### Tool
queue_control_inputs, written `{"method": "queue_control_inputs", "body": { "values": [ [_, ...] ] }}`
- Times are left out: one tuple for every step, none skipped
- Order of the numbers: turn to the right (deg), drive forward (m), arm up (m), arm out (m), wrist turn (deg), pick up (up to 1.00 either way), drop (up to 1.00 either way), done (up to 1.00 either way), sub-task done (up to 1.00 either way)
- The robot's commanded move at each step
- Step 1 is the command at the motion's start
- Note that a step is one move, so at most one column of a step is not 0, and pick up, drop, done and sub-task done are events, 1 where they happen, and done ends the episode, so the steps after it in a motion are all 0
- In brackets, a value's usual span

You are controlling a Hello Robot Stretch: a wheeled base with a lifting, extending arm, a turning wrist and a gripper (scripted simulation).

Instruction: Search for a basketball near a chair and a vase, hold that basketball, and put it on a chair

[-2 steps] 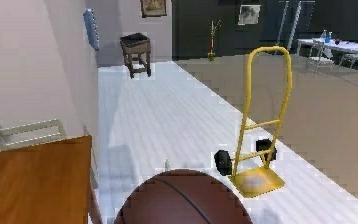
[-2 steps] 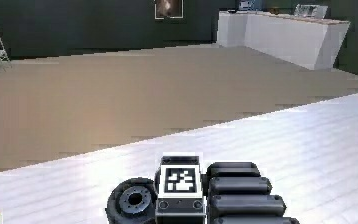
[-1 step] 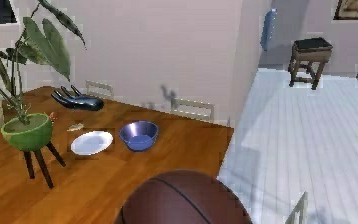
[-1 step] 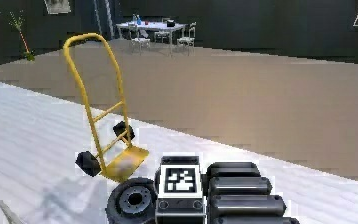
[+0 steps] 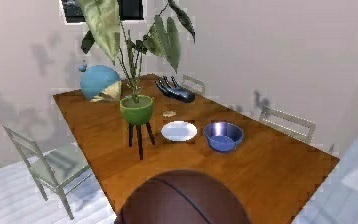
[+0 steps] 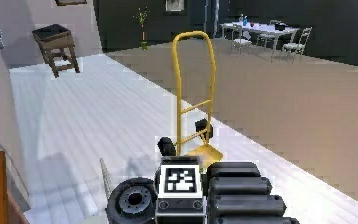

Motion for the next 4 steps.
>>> {"method": "queue_control_inputs", "body": {
  "values": [
    [0.0, 0.00, 0.00, 0.32, 0.0, 0.00, 0.00, 0.00, 0.00],
    [0.0, 0.00, 0.00, 0.00, 39.0, 0.00, 0.00, 0.00, 0.00],
    [0.0, 0.00, -0.40, 0.00, 0.0, 0.00, 0.00, 0.00, 0.00],
    [0.0, 0.00, -0.50, 0.00, 0.0, 0.00, 0.00, 0.00, 0.00]
  ]
}}
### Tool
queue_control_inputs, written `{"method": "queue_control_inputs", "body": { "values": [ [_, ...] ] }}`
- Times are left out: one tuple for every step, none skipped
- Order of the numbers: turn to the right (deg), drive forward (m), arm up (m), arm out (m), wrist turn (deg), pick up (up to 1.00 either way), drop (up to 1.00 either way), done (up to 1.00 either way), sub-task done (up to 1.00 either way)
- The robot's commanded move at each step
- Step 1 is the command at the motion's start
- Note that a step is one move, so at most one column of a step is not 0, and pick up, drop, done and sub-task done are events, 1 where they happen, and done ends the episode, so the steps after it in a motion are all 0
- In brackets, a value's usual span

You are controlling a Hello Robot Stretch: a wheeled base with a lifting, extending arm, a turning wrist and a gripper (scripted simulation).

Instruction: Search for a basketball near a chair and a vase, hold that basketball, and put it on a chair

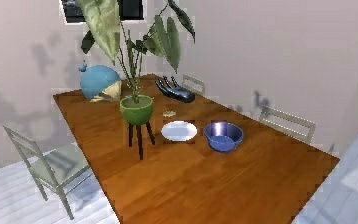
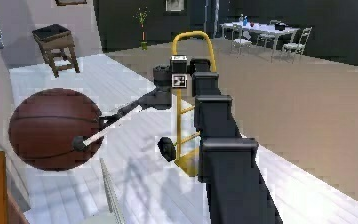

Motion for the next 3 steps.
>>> {"method": "queue_control_inputs", "body": {
  "values": [
    [0.0, 0.00, 0.00, 0.00, 0.0, 0.00, 1.00, 0.00, 0.00],
    [0.0, 0.00, 0.00, -0.10, 0.0, 0.00, 0.00, 0.00, 0.00],
    [0.0, 0.00, 0.00, 0.00, 0.0, 0.00, 0.00, 1.00, 0.00]
  ]
}}
